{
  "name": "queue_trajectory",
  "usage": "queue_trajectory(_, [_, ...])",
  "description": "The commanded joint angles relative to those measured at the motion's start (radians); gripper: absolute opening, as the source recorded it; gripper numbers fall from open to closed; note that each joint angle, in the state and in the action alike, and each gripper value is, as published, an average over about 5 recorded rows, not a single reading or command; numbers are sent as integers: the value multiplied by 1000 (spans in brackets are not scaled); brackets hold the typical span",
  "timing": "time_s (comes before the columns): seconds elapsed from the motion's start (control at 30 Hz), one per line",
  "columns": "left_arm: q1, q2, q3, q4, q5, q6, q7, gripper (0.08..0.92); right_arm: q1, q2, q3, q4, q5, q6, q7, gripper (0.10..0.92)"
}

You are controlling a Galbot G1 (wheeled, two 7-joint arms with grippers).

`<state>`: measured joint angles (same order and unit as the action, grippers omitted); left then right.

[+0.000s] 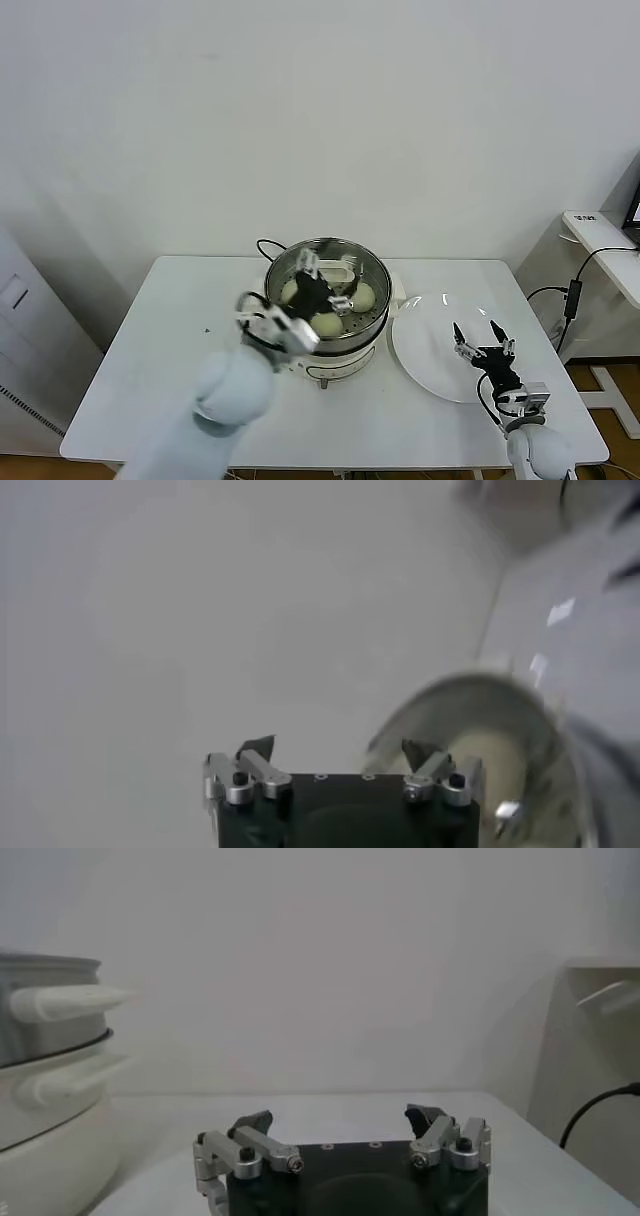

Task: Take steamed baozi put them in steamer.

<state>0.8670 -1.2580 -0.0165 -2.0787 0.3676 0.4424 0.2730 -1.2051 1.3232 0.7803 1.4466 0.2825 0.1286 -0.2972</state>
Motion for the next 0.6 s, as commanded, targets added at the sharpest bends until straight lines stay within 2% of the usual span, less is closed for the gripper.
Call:
queue_trajectory(0.03, [96, 57, -421, -71, -995, -125, -327, 823, -7, -3, -16, 64, 48, -23, 36, 823])
queue_trajectory(0.2, [224, 39, -516, 11, -908, -152, -387, 823, -19, -6, -8, 109, 46, -45, 17, 823])
queue_trajectory(0.4, [334, 41, -546, 77, -774, -165, -367, 823, -33, 3, 16, 141, -1, -60, 34, 823])
queue_trajectory(0.6, [363, 39, -517, 162, -707, -246, -358, 823, -57, 6, 16, 178, 9, -92, 60, 823])
